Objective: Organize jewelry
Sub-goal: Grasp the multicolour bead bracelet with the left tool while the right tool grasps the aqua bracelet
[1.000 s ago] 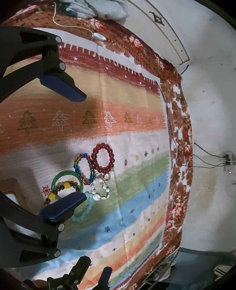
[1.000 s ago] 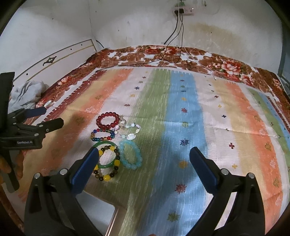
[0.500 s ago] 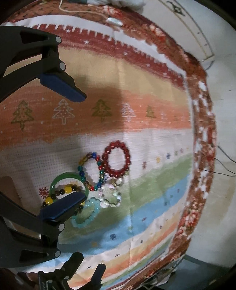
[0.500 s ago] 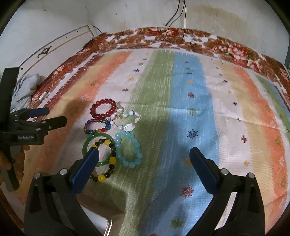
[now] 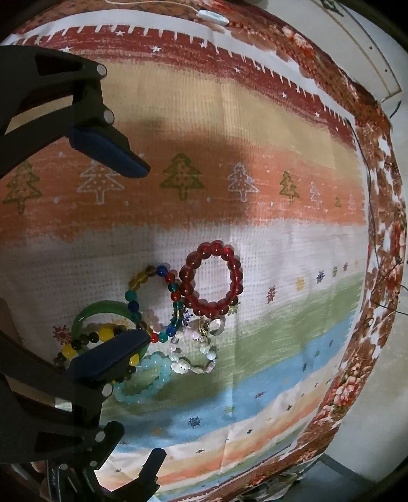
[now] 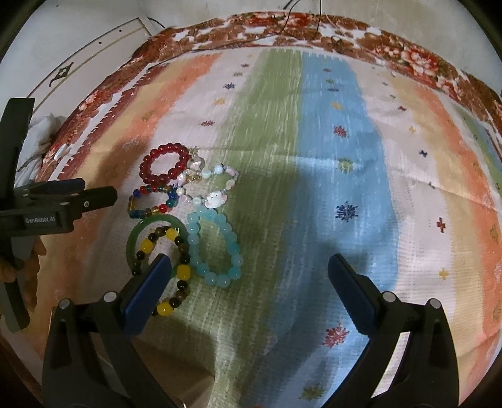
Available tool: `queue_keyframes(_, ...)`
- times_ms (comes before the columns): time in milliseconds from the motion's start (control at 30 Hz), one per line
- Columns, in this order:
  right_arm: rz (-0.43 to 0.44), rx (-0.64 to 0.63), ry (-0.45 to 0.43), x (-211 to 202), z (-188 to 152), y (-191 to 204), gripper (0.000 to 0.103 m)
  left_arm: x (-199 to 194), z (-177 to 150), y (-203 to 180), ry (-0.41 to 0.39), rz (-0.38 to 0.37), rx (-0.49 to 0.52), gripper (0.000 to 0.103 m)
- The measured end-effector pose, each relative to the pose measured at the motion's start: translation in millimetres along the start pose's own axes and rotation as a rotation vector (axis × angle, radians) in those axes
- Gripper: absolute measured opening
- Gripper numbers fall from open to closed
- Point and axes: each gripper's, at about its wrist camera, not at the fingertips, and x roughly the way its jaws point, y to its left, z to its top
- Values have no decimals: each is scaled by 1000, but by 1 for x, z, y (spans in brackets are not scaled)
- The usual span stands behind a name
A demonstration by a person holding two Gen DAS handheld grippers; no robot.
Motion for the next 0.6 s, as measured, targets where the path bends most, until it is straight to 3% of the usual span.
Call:
queue_keyframes(167, 22, 18, 36, 11, 7, -1, 98, 10, 4, -3, 43, -45, 7, 80)
queue_keyframes(333, 35, 49, 81, 25, 11, -5, 87, 21, 7, -3, 80, -70, 7, 69)
queue_keyframes(433, 33, 56, 98, 31, 13, -7, 82, 29, 9, -2, 106, -72, -4, 58)
queue_keyframes(600, 40, 44, 114, 38, 14, -4, 74, 32, 10, -4, 114, -82, 14, 58)
